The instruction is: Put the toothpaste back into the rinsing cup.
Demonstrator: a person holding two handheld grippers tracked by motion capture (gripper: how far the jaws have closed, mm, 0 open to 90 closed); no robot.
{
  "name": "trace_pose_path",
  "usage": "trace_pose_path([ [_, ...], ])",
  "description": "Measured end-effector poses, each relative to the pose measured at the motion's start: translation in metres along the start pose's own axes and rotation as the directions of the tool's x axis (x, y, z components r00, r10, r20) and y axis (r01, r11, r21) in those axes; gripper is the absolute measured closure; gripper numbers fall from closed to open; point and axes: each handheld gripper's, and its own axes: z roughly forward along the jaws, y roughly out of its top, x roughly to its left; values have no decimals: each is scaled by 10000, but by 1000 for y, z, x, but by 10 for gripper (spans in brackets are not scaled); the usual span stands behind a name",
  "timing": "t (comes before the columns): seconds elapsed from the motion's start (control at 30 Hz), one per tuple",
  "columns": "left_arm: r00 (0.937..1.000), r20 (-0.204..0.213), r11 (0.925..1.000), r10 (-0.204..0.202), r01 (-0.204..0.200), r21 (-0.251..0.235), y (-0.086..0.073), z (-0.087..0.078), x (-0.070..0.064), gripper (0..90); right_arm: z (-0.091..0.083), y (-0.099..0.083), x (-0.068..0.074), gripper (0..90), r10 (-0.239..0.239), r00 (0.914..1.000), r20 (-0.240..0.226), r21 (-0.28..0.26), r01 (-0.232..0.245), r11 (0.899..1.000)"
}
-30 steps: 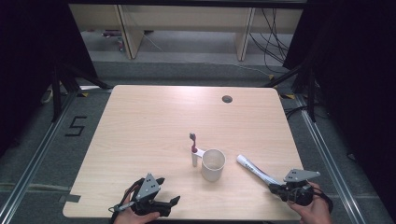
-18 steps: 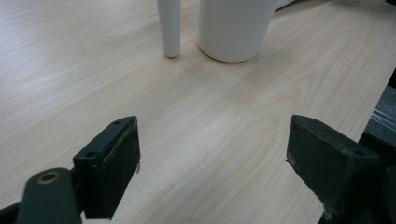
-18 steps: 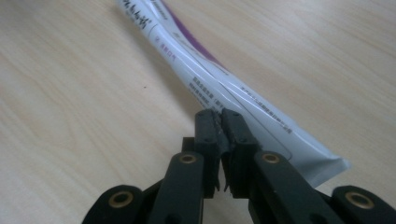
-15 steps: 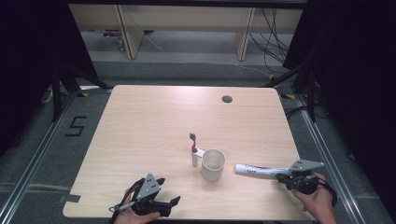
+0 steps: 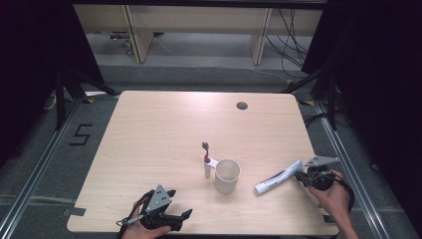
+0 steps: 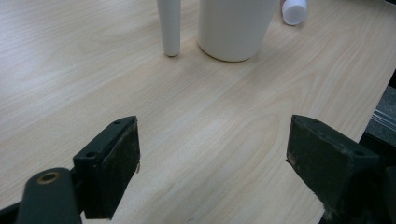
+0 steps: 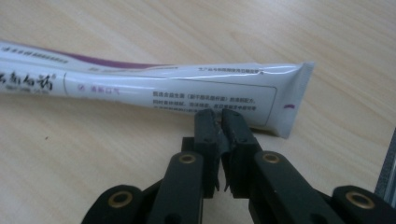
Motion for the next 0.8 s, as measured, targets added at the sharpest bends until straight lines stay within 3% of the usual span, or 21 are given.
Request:
trace_pose_path([
  [0.33, 10000, -51, 9999, 60, -59, 86, 1, -2, -1, 167, 16, 25, -2, 850, 105, 9999, 53, 40, -105, 9999],
  [0.47, 9999, -35, 9999, 123, -122, 103, 1, -1, 0, 168, 22, 32, -2, 845, -102, 9999, 107, -46, 102, 9999],
  [0.53, 9999, -39, 9999, 107, -106, 91, 1, -1, 0, 167, 24, 38, 0, 844, 83, 9999, 59, 56, -84, 9999],
  [0.63, 9999, 2, 9999, 126, -126, 82, 1, -1, 0, 167, 29, 45, 3, 844, -163, 9997, 195, 9, 163, 9999],
  [0.8, 10000, 7, 10000, 29, -29, 18, 1, -1, -1, 167, 34, 53, 5, 844, -172, 9997, 169, 56, 171, 9998],
])
